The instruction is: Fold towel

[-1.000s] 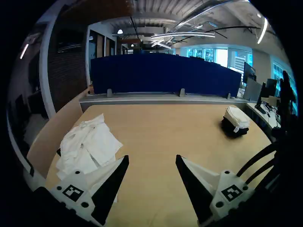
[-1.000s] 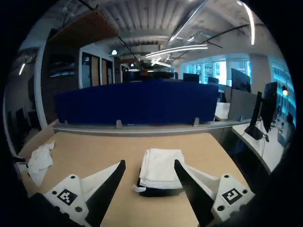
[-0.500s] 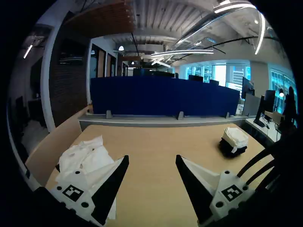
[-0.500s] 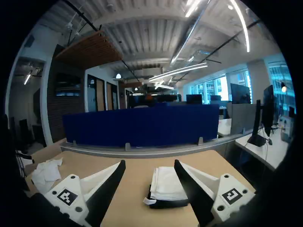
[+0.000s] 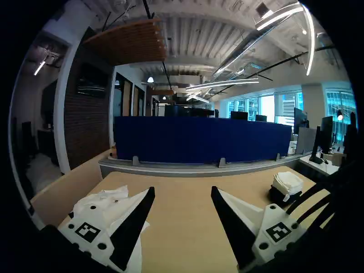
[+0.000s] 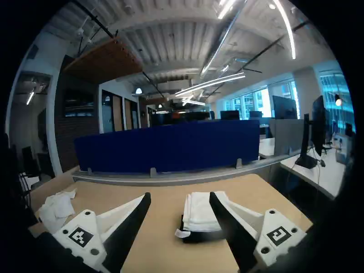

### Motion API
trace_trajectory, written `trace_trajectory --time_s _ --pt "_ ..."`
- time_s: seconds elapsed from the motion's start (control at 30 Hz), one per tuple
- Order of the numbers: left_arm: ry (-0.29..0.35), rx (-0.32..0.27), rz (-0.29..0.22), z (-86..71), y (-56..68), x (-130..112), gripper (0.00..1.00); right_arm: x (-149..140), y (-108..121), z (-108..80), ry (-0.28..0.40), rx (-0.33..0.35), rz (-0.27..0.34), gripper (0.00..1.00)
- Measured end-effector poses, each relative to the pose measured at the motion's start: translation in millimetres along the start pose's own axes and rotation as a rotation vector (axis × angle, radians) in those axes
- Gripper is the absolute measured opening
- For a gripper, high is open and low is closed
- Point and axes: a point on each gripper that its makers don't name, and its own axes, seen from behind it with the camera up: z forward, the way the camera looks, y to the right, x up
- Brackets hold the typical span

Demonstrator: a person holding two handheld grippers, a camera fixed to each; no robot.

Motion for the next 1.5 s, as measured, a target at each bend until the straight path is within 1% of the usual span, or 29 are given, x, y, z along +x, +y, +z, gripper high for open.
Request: trace_trajectory --time_s 0.1,0.2,0.3,0.4,0.6,0.7,0.77,0.93,1.07,1.2,1.3,1.5 --pt "0.014 0.008 0.000 -0.8 -1.3 -1 0.92 -3 -5 -3.5 -0.016 0.009 -0.005 1.00" --pt "0.021 0.010 -0.013 -2.1 -2.4 -4 0.92 -1 -8 -8.1 -0.014 0.018 -0.008 1.00" --pt "0.025 0.012 -0.023 -3.3 -3.9 -7 0.92 -1 -9 -12.4 -0.017 0.018 -0.007 1.00" --pt "0.030 0.014 -0.022 -3.7 -4.1 -12 0.92 -1 -10 -17.5 -0.025 0.020 -0.009 1.00" --pt "0.049 0.010 -0.015 -1.0 3.7 -27 0.92 -10 -11 -26.1 -0.048 0.020 -0.031 1.00" --pt "0.066 0.010 -0.014 1.3 7.6 -35 0.92 -14 -9 -27.2 -0.064 0.014 -0.047 1.00" --pt "0.078 0.014 -0.013 3.3 7.6 -40 0.91 -16 -5 -26.6 -0.067 0.003 -0.060 1.00" --pt "0.102 0.024 -0.015 8.2 3.7 -57 0.91 -21 7 -20.7 -0.078 -0.034 -0.099 1.00" --pt "0.113 0.036 -0.011 13.3 -1.2 -75 0.91 -27 11 -13.1 -0.076 -0.051 -0.105 1.00" --pt "0.120 0.040 -0.006 21.1 -2.2 -96 0.92 -33 12 -2.6 -0.077 -0.061 -0.096 1.00" --pt "0.131 0.039 -0.001 26.9 -1.6 -108 0.92 -37 8 5.3 -0.064 -0.059 -0.094 1.00" --pt "0.132 0.048 -0.001 38.5 -1.9 -136 0.92 -47 2 20.4 -0.063 -0.046 -0.109 1.00"
